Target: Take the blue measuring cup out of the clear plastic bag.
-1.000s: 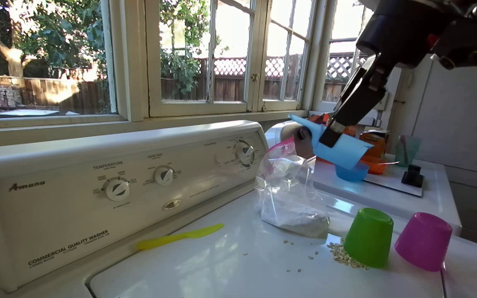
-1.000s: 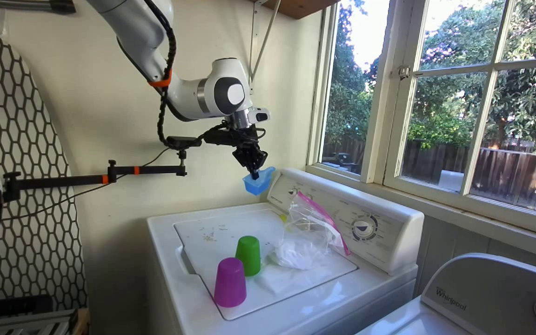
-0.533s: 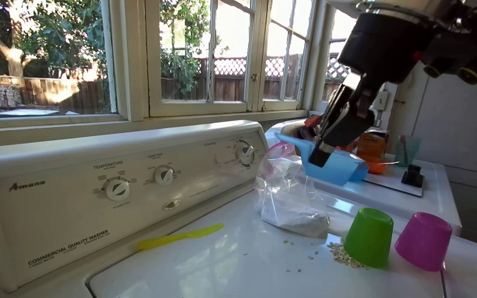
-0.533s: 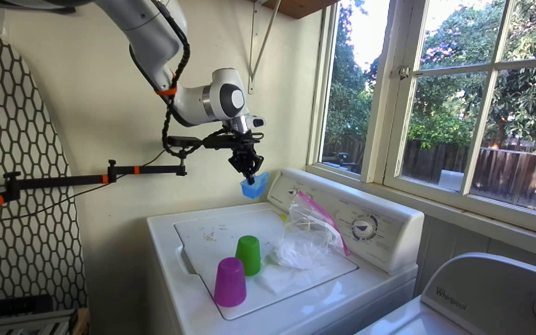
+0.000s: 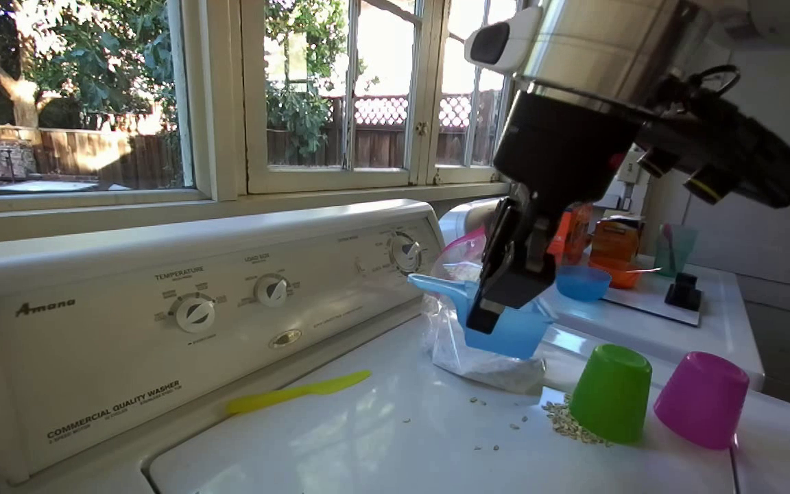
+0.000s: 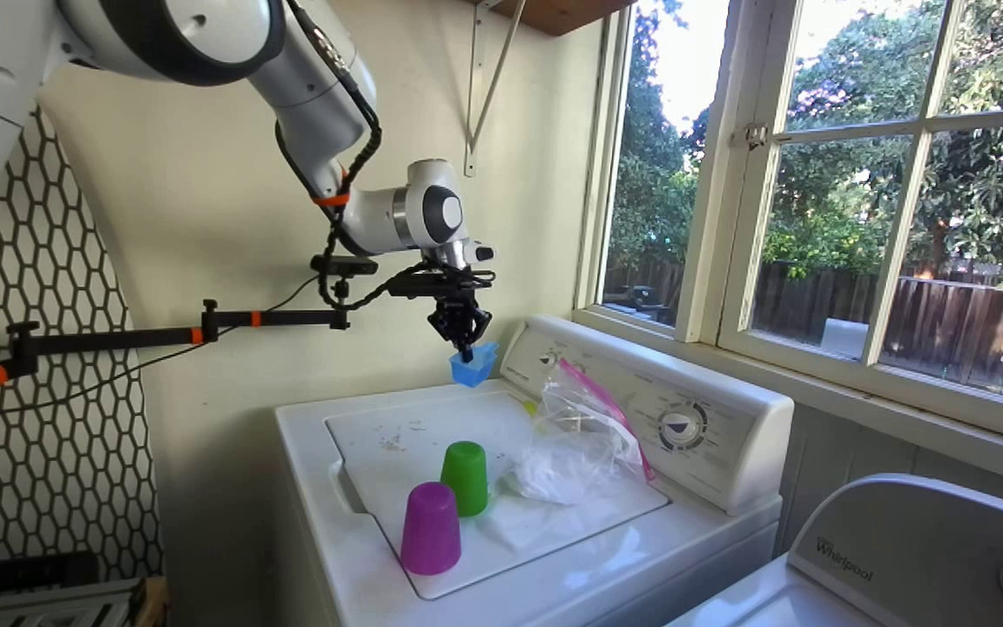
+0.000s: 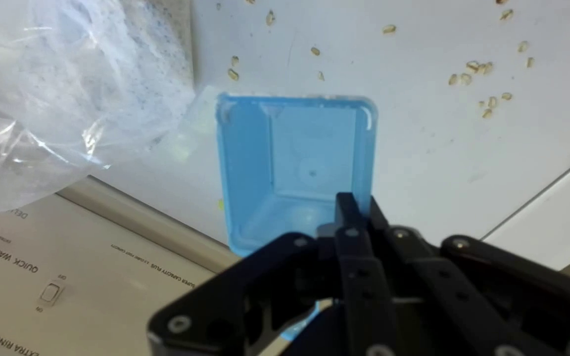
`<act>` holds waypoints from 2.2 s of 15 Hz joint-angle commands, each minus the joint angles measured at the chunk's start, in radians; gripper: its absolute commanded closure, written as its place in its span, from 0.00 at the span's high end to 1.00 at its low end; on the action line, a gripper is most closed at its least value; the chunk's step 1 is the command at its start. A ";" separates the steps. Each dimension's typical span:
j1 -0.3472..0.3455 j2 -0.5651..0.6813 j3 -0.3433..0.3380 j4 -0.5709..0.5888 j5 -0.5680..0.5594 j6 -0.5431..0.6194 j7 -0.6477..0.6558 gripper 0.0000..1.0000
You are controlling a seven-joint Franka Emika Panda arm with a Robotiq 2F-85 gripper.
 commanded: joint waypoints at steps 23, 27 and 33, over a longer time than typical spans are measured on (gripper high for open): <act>0.227 0.302 -0.208 0.290 0.004 -0.118 -0.002 0.01; 0.229 0.327 -0.209 0.303 0.016 -0.097 -0.002 0.01; 0.241 0.357 -0.211 0.330 0.020 -0.104 -0.008 0.01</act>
